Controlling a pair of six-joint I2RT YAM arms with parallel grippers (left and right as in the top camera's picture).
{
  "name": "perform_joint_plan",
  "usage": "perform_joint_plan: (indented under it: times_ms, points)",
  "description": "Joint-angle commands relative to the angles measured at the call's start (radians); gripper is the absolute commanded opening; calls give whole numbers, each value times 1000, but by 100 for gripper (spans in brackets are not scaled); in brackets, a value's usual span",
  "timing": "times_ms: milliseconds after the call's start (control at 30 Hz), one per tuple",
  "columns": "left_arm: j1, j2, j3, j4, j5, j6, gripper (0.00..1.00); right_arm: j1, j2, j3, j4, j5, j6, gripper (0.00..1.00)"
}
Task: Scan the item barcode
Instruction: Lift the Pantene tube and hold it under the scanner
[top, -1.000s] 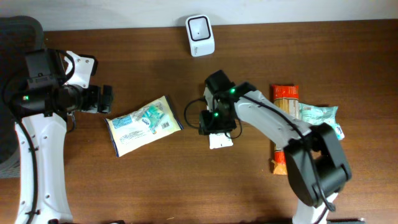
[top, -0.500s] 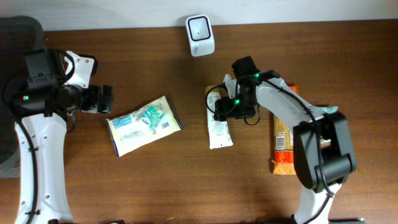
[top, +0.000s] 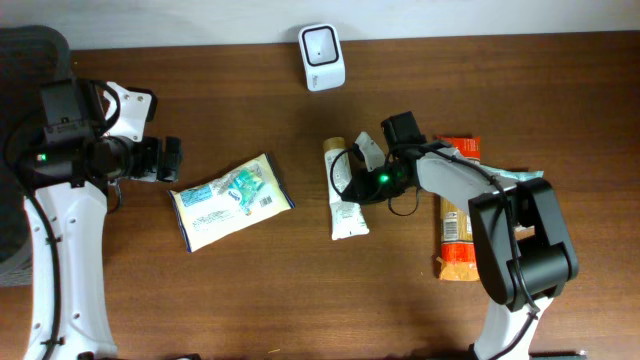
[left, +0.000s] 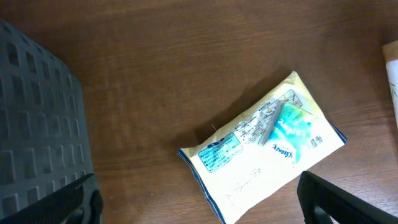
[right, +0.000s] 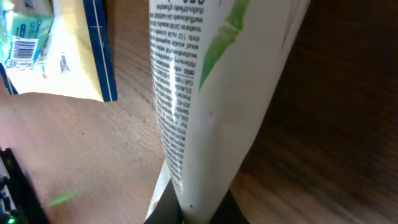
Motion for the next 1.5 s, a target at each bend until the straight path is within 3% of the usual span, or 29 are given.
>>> perform_joint_plan:
  times_ms: [0,167,467,633,700,767,833,900,1000,1067,1200,1300,1467]
  points:
    - [2,-6,9,-1,10,15,99,-5,57,-25,-86,47,0,4]
    - [2,-6,9,-1,10,15,99,-61,-116,58,-143,-201,11,4]
    - [2,-6,9,-1,10,15,99,-61,-577,63,-156,-350,42,4]
    - [2,-6,9,-1,10,15,99,-60,-681,63,-157,-345,73,4]
    - [2,-6,9,-1,10,15,99,-58,-665,63,-199,-204,114,4]
    - [2,-6,9,-1,10,15,99,-33,-618,78,-245,-127,114,4]
    - [2,-6,9,-1,10,15,99,17,-521,220,-375,21,73,4]
    - [2,-6,9,-1,10,15,99,92,-330,546,-572,288,13,4]
    - [2,-6,9,-1,10,15,99,144,-74,935,-661,644,-31,4]
    - [2,-6,9,-1,10,15,99,158,67,1065,-594,871,-77,4]
    - [2,-6,9,-1,10,15,99,169,235,1073,-291,1292,-272,4]
    - [2,-6,9,-1,10,15,99,171,376,1073,-109,1338,-445,4]
    - [2,-6,9,-1,10,15,100,189,516,1073,100,1421,-581,4]
